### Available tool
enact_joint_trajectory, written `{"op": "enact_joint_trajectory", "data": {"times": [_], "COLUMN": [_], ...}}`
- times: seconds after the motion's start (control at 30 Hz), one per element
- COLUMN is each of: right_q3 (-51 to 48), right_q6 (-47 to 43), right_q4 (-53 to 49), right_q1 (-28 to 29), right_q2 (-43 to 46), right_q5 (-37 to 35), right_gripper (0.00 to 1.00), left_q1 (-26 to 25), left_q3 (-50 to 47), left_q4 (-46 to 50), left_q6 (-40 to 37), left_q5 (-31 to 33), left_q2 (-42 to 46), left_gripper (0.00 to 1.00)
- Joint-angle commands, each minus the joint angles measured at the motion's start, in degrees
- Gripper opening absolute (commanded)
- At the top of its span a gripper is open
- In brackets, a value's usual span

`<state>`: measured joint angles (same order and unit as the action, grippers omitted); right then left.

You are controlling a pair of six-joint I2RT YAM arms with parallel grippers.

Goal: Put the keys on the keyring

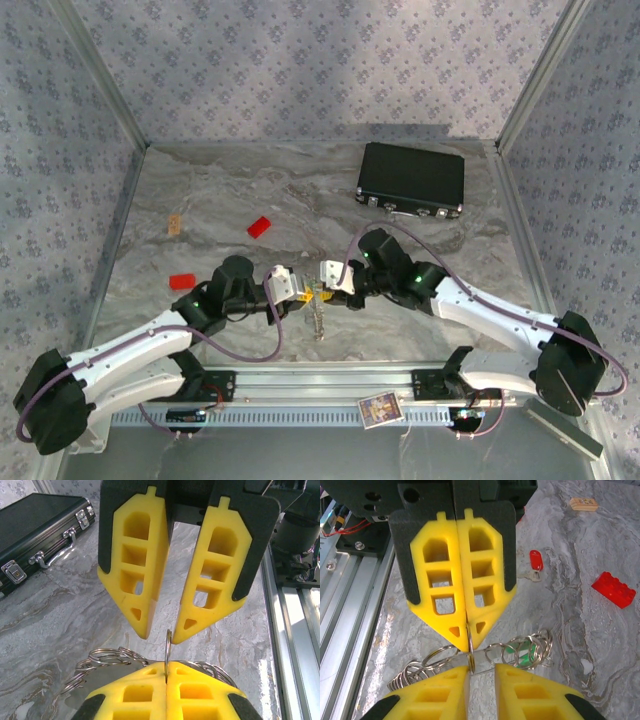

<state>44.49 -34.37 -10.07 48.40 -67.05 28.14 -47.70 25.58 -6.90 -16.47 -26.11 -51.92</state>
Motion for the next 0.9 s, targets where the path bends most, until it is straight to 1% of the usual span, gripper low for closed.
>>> {"op": "enact_joint_trajectory", "data": {"times": [0.0, 0.07, 0.23, 0.27, 0.3, 0.4, 0.53, 0.6, 0.7, 0.8, 0.87], "right_q3": [2.00, 2.18, 2.17, 2.08, 1.94, 1.34, 0.91, 0.81, 0.52, 0.51, 0.14], "right_q6": [-0.43, -0.48, -0.79, -0.79, -0.65, 0.41, 1.45, 1.61, 1.69, 1.63, 2.09], "right_q4": [0.25, 0.30, 0.13, 0.10, 0.30, 1.99, 3.40, 3.47, 3.58, 2.87, 2.69], "right_q1": [0.45, 0.54, 0.60, 0.55, 0.56, 0.55, 0.55, 0.57, 0.55, 0.47, 0.07], "right_q2": [-0.93, -1.07, -1.64, -1.72, -1.76, -1.82, -2.42, -2.56, -2.31, -1.98, -1.08], "right_q5": [1.28, 1.54, 1.62, 1.85, 2.23, 3.63, 5.03, 5.09, 4.96, 3.81, 2.40], "right_gripper": [0.19, 0.17, 0.03, 0.00, 0.00, 0.00, 0.00, 0.00, 0.00, 0.00, 0.15], "left_q1": [-0.21, -0.29, -0.29, -0.28, -0.28, -0.25, -0.28, -0.22, -0.25, -0.22, -0.24], "left_q3": [2.54, 2.80, 3.16, 3.16, 3.12, 2.48, 1.40, 1.40, 1.31, 1.05, 1.05], "left_q4": [0.19, 0.51, 1.01, 0.92, 0.60, -1.12, -4.23, -4.45, -4.10, -4.07, -3.72], "left_q6": [-1.20, -1.36, -1.66, -1.60, -1.48, -0.90, 0.16, 0.29, 0.19, 0.06, 0.03], "left_q5": [-0.97, -1.07, -1.26, -1.23, -1.21, -1.17, -1.41, -1.75, -1.74, -1.28, -0.37], "left_q2": [-0.32, -0.45, -0.89, -0.86, -0.91, -1.08, -1.64, -1.84, -1.60, -0.82, -0.21], "left_gripper": [0.00, 0.00, 0.00, 0.03, 0.08, 0.14, 0.15, 0.13, 0.05, 0.00, 0.00]}}
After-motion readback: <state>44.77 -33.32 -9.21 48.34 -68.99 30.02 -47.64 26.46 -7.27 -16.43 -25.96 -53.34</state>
